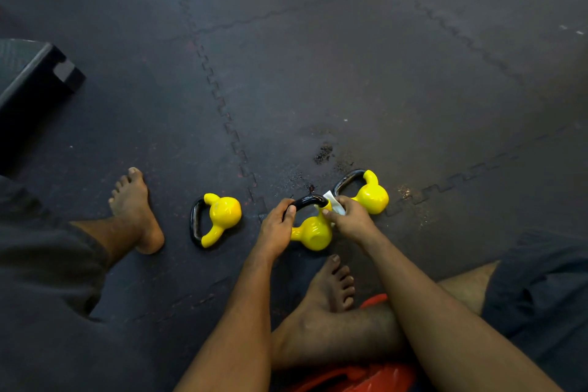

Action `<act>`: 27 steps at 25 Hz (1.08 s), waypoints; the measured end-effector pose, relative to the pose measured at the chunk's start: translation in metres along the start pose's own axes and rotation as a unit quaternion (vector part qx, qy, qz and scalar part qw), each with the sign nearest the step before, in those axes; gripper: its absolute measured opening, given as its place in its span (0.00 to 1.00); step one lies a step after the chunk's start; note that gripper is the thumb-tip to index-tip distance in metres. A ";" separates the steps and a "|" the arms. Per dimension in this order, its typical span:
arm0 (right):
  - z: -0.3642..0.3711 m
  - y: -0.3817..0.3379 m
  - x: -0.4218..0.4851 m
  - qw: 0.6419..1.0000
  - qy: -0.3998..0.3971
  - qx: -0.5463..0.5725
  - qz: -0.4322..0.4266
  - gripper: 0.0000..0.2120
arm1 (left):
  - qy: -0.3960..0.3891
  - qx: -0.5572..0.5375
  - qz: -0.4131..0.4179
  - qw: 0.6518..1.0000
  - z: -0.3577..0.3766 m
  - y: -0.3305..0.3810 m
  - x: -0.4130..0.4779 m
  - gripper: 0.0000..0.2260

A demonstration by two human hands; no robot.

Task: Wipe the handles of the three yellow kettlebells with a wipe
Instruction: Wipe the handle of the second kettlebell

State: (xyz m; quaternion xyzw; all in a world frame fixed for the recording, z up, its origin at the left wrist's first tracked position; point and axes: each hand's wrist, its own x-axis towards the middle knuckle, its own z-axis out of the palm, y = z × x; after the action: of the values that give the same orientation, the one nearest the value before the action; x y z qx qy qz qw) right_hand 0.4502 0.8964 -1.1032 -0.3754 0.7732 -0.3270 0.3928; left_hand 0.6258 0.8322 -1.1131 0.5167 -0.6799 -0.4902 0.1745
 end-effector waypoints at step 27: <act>0.008 -0.007 -0.009 0.980 0.188 0.021 -0.056 0.06 | -0.066 0.206 -0.055 0.975 0.005 -0.013 0.045 0.22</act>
State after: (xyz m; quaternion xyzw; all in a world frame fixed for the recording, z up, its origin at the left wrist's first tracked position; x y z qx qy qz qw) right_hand 0.4632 0.8987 -1.0981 -0.3415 0.8039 -0.4295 0.2294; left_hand 0.6109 0.7956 -1.1389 0.5448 -0.7465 -0.3818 -0.0081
